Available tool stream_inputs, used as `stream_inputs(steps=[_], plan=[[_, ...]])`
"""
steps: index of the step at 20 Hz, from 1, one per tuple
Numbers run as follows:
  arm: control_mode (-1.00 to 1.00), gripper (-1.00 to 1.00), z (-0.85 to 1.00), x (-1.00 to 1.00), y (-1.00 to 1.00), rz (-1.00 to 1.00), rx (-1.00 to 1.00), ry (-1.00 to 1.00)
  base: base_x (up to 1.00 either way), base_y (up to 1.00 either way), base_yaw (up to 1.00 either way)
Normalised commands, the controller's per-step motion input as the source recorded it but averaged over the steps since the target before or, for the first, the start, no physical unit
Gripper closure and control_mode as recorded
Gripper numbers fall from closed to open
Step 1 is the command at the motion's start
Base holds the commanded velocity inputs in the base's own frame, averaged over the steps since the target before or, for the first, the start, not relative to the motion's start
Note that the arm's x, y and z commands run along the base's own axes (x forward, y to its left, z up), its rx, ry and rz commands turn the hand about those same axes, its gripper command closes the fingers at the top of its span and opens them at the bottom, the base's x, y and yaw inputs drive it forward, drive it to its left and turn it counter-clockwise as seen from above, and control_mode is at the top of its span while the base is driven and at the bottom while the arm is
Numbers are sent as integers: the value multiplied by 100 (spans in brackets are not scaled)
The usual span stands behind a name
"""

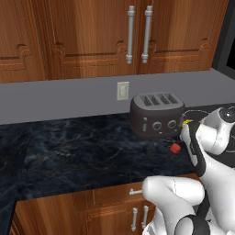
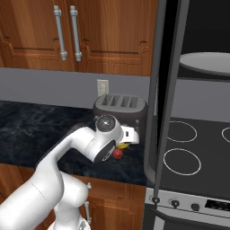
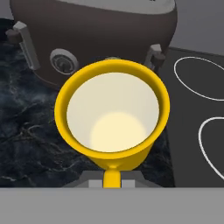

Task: Pick the mug from the counter and place it inside the microwave. Then close the microwave.

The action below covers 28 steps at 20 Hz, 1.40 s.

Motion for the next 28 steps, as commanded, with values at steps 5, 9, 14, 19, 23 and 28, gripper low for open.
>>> stream_inputs(steps=[5,9,14,19,23,28], plan=[[-100,100,61,-8,25,-16,3,9,0,0,0],[-100,100,39,-21,46,-17,13,16,0,0,0],[-100,100,-11,-21,45,-11,9,19,0,0,0],[-100,100,-27,-16,62,0,12,1,0,0,0],[-100,100,-2,-2,61,0,11,-1,0,0,0],[-100,100,12,-1,36,0,3,-5,0,0,0]])
